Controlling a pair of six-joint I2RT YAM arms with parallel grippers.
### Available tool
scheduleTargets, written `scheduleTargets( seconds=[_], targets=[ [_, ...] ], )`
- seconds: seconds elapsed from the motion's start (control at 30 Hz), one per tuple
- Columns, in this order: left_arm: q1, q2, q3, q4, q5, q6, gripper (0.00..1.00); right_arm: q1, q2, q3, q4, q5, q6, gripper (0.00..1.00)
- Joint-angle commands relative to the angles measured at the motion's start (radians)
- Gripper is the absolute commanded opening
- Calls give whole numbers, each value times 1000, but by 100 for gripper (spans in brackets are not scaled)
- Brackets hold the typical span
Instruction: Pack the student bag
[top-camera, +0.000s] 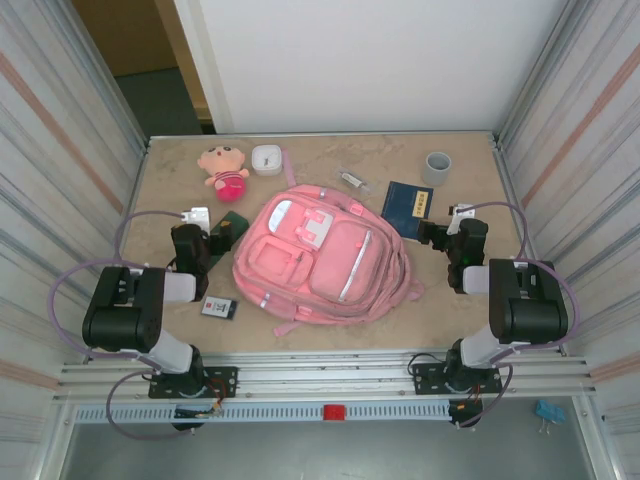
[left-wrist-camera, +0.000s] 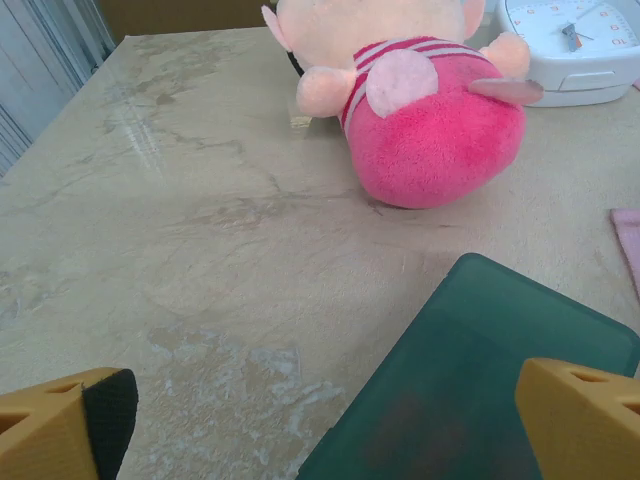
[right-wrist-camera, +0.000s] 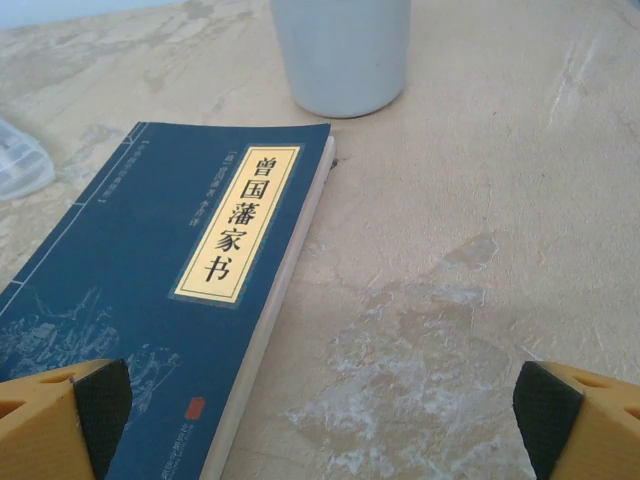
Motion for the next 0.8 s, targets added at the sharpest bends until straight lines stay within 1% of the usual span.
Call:
scheduleTargets(
  seconds=[0.0,0.67,0.73,0.77],
  targets=[
    [6,-18,4,2,9,-2,99,5,-3,6,17,11,-13,99],
    [5,-21,0,7,8,-2,99,4,-7,4,20,12,-12,99],
    [-17,-47,1,-10,-30,10,99,6,-41,45,-74,8,-14,99],
    [-20,-63,-8,-12,-8,20,99,5,-72,83,-161,7,-17,99]
  ],
)
